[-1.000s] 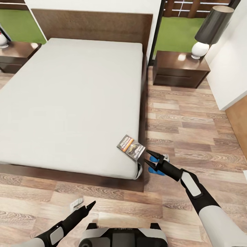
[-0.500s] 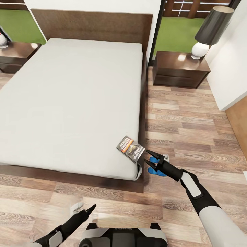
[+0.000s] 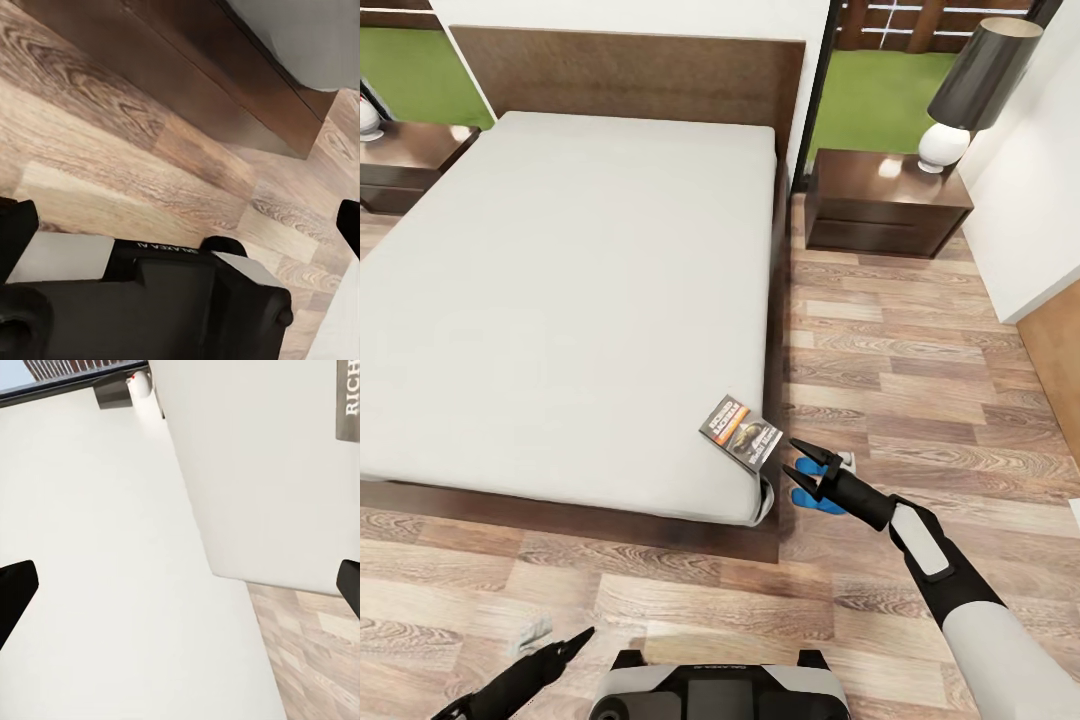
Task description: In the bedroom, move the book from the bed onto either nightstand, and place the two sandals side by side next to the bed.
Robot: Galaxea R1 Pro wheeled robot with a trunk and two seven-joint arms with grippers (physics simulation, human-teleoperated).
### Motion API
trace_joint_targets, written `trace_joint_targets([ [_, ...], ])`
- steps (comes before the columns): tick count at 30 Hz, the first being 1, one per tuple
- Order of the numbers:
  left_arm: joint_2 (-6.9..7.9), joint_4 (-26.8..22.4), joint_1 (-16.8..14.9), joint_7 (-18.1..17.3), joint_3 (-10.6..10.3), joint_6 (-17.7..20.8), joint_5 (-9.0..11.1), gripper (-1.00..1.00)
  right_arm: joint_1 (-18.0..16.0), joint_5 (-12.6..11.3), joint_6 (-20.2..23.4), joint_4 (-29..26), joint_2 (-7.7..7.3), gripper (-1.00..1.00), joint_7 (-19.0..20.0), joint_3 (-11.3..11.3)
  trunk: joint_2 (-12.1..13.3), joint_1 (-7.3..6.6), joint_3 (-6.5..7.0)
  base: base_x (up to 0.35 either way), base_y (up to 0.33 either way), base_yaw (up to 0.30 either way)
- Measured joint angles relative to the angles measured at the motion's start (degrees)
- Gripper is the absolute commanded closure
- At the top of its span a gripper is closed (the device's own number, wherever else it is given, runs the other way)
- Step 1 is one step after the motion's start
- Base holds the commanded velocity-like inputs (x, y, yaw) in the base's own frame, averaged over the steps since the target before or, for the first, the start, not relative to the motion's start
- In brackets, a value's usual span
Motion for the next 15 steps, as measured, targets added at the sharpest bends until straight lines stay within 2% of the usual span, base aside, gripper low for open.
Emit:
trace_joint_targets([
  [2,0.42,0.0,0.3,-0.1,0.3,0.0,5.0,-1.0,0.0,0.0,0.0,0.0,-0.02,-1.0,0.0,0.0,0.0,0.0,0.0,0.0,0.0,0.0],
  [5,0.58,0.0,0.5,0.0,0.3,-0.1,8.7,-1.0,0.0,0.0,0.0,0.0,-0.15,-1.0,0.0,-0.1,0.0,0.0,0.0,0.0,0.0,0.0],
  [9,0.62,0.0,0.6,0.3,0.2,-0.2,10.1,-1.0,0.0,0.0,0.0,0.0,-0.33,-1.0,0.0,-0.1,-0.4,0.22,-0.17,0.0,0.0,0.0],
  [15,0.63,0.0,0.6,0.3,0.2,-0.2,10.4,-1.0,0.0,0.0,0.0,0.0,-0.38,-1.0,0.0,-0.1,-2.8,1.53,-1.25,0.0,0.0,0.0],
])
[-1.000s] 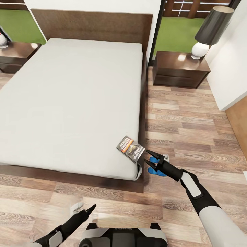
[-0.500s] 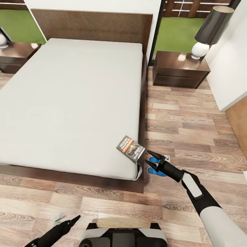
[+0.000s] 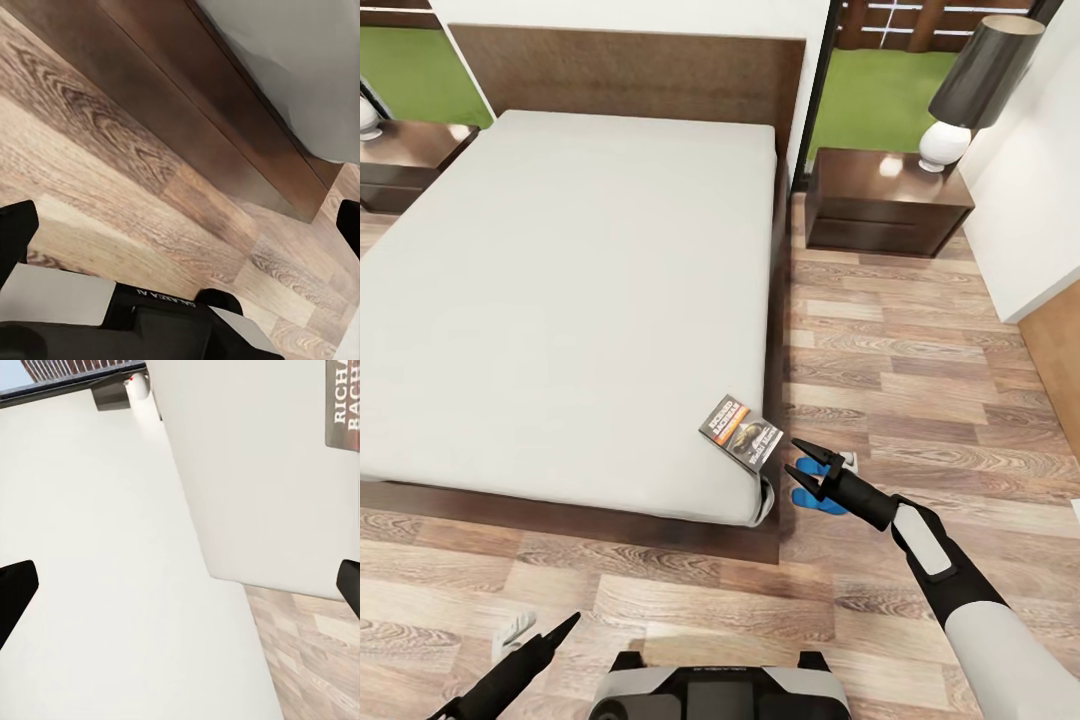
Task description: In the bedroom, move the book from the bed onto either nightstand, and place the two sandals side by side next to the bed.
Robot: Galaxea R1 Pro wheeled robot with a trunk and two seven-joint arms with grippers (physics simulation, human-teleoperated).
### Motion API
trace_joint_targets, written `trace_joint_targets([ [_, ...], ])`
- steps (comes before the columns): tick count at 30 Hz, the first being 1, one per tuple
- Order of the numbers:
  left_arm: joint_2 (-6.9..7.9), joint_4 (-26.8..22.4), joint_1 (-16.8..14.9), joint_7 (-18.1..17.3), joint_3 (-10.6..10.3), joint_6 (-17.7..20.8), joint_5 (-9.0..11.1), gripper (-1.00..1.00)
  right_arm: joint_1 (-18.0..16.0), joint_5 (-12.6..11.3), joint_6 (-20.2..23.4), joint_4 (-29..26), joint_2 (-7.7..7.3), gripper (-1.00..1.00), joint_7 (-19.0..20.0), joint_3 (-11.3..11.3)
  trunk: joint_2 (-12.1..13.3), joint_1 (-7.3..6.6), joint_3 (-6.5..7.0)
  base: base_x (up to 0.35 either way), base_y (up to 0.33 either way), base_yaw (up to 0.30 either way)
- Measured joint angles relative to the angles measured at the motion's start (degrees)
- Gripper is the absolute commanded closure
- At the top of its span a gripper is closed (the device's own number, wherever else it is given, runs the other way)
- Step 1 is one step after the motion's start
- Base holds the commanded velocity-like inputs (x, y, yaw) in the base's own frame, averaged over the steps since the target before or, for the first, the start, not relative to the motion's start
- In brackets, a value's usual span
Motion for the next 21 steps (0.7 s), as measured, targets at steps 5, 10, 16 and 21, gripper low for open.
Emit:
trace_joint_targets([
  [5,0.0,0.0,0.1,0.0,0.0,-0.1,0.0,-1.0,0.0,0.0,0.0,0.0,0.0,-1.0,0.0,0.0,-2.0,1.1,-0.9,0.0,0.0,0.0],
  [10,0.0,0.0,0.2,-0.1,0.0,-0.1,0.0,-1.0,0.0,0.0,0.0,0.0,0.0,-1.0,0.0,0.0,-4.0,2.2,-1.8,0.0,0.0,0.0],
  [16,-0.01,0.0,0.2,-0.1,0.0,-0.1,0.0,-1.0,0.0,0.0,-0.1,0.0,0.0,-1.0,-0.1,0.0,-6.4,3.52,-2.87,0.0,0.0,0.0],
  [21,-0.03,0.0,0.2,-0.1,0.0,-0.1,0.0,-1.0,0.0,0.0,-0.1,0.7,0.0,-1.0,-0.1,0.0,-8.4,4.62,-3.77,0.0,0.0,0.0],
])
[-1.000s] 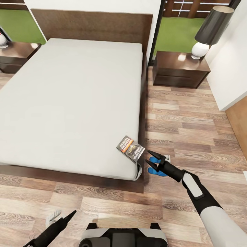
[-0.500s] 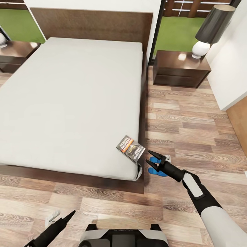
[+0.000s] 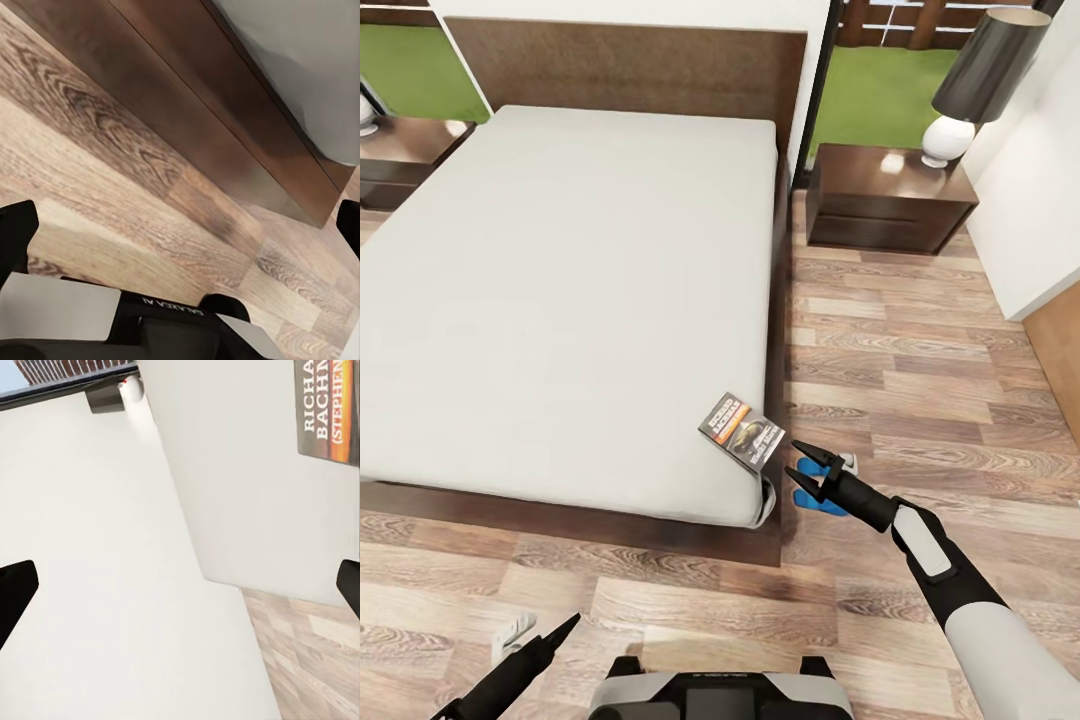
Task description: In the bedroom, move the book from the bed onto either nightstand, and place the two sandals side by side next to the bed.
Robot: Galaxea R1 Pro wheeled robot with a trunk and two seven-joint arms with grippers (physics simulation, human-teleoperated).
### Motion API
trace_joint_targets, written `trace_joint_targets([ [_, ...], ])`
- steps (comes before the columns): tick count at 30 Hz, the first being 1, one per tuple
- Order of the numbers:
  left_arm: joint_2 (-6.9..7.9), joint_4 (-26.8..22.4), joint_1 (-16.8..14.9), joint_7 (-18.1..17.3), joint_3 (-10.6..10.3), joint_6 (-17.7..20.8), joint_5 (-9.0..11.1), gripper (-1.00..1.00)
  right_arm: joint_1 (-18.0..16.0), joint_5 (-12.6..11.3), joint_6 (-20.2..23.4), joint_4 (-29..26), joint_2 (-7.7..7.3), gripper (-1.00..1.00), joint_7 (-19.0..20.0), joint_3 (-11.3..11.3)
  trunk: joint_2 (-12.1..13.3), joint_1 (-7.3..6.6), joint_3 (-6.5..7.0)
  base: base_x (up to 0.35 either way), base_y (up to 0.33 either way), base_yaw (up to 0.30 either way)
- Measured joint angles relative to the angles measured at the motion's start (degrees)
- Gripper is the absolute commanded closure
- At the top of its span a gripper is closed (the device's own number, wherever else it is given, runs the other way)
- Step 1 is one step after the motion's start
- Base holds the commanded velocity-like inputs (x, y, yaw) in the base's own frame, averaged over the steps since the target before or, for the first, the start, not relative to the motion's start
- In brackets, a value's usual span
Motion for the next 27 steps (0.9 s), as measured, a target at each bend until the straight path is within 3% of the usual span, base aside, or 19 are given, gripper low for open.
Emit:
trace_joint_targets([
  [27,-0.05,0.0,0.0,-0.1,-0.1,0.0,0.0,-1.0,0.0,-0.3,0.0,1.0,0.0,-1.0,0.1,-0.1,-10.8,5.93,-4.85,0.0,0.0,0.0],
])
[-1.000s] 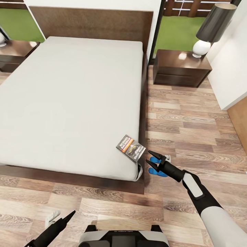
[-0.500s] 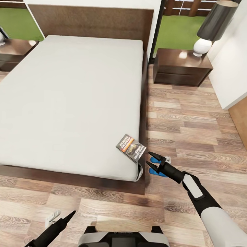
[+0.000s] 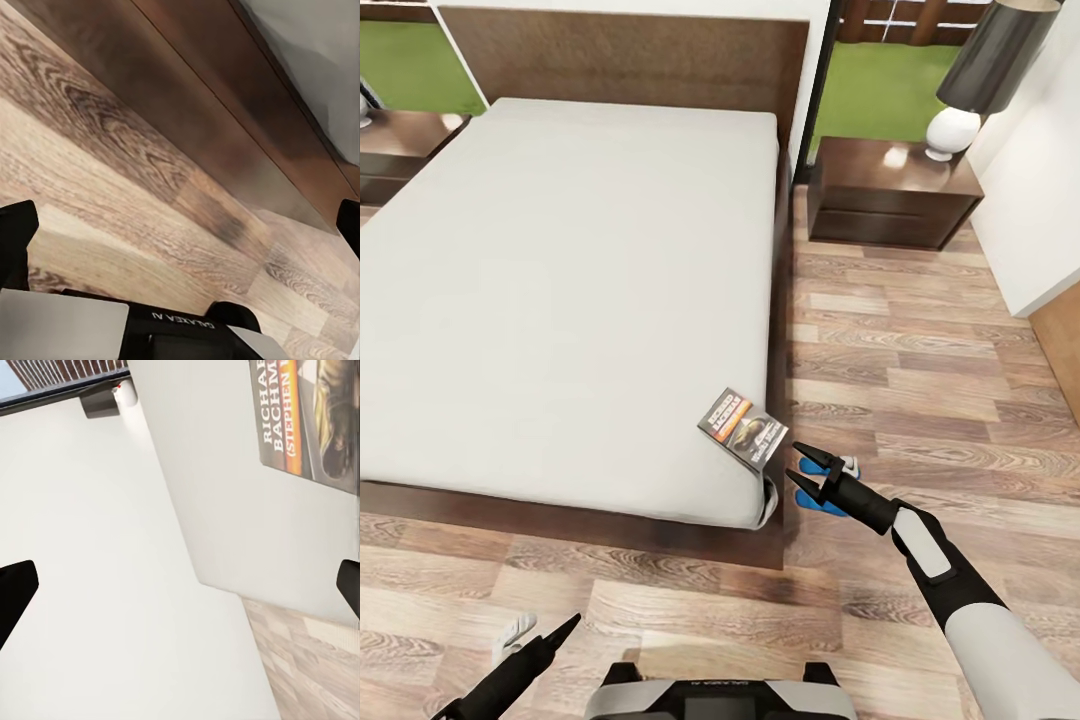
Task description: In the bedroom, move the book from the bed onto either nightstand, and place the two sandals side by side next to the bed.
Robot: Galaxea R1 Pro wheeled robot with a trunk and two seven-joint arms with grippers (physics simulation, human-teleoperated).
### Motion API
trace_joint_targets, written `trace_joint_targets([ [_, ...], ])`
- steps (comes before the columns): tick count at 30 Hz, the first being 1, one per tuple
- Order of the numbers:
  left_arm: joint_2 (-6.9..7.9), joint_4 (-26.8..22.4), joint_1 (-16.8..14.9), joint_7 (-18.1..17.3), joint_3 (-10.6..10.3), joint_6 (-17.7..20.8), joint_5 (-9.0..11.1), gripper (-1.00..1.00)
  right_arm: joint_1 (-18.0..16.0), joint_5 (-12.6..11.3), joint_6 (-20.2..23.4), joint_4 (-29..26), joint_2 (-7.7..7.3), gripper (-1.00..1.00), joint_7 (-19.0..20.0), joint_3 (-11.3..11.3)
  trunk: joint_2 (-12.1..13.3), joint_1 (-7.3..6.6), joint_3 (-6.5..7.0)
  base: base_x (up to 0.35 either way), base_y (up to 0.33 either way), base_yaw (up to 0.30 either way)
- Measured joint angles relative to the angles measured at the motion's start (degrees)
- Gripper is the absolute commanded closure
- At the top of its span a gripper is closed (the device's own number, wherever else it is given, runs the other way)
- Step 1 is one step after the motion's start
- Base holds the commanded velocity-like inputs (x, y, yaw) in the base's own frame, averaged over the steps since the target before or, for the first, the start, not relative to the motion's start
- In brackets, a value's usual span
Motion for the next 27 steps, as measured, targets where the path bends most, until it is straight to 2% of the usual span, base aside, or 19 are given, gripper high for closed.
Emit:
trace_joint_targets([
  [15,0.0,0.0,0.0,0.0,0.0,0.0,0.0,-1.0,0.0,0.0,-0.2,0.0,0.0,-1.0,0.0,0.0,-6.0,3.3,-2.69,0.0,0.0,0.0],
  [21,0.0,0.0,0.0,0.0,0.0,0.0,0.0,-1.0,0.1,0.0,-5.2,0.0,0.0,-1.0,0.2,0.0,-8.4,4.61,-3.77,0.0,0.0,0.0],
  [25,-0.02,0.0,0.0,0.0,0.0,0.0,0.0,-1.0,0.1,0.0,-6.3,-0.1,-0.03,-1.0,0.4,0.0,-10.0,5.49,-4.49,0.0,0.0,0.0],
  [27,-0.03,0.0,0.0,0.0,0.0,0.1,0.0,-1.0,0.1,0.0,-6.6,-0.2,-0.07,-1.0,3.1,0.0,-10.8,5.93,-4.85,0.0,0.0,0.0],
])
